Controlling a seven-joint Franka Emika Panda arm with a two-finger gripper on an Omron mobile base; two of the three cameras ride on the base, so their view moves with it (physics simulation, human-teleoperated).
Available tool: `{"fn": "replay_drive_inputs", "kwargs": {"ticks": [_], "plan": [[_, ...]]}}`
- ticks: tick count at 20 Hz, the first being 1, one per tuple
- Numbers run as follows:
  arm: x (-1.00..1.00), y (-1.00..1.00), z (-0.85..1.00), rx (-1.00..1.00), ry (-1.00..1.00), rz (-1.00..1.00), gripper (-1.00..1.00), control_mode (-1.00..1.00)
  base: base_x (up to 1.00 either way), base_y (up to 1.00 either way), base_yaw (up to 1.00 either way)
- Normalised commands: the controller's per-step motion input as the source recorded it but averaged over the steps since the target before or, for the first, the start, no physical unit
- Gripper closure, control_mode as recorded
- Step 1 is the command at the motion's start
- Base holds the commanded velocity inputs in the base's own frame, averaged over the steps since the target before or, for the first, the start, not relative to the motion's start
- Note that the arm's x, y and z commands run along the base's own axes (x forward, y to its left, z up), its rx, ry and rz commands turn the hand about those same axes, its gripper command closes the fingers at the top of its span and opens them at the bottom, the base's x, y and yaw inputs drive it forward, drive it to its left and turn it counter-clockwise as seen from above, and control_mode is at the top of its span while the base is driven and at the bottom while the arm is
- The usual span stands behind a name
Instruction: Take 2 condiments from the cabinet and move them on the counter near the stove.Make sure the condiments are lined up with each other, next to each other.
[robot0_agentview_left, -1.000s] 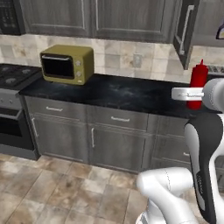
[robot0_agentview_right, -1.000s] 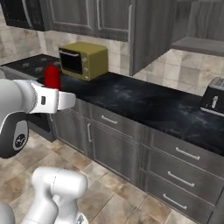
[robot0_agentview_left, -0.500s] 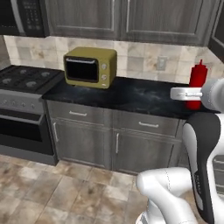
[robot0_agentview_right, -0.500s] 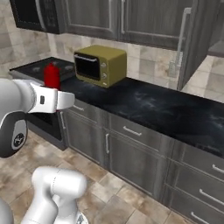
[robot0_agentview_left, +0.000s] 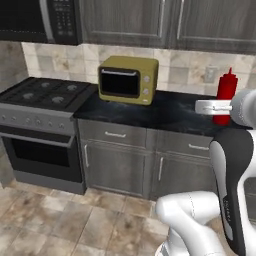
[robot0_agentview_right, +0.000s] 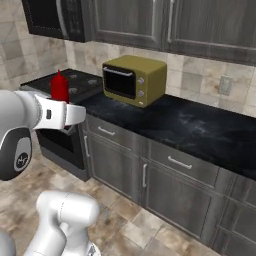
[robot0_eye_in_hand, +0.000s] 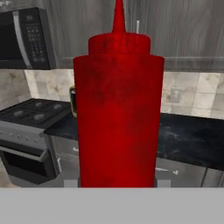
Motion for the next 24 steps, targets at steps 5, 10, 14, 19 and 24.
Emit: {"fn": "replay_drive_inputs", "kwargs": {"ticks": [5,10,14,19,24], "plan": [[0.0,0.0,0.0,0.0,0.0,0.0,1.0,1.0,0.45,0.56,-0.12],[0.0,0.0,0.0,0.0,0.0,0.0,1.0,1.0,0.46,0.52,-0.18],[0.0,0.0,0.0,0.0,0.0,0.0,1.0,1.0,0.4,0.44,-0.25],[0.0,0.0,0.0,0.0,0.0,0.0,1.0,1.0,0.36,0.53,-0.31],[0.0,0.0,0.0,0.0,0.0,0.0,1.0,1.0,0.38,0.58,-0.3]]}}
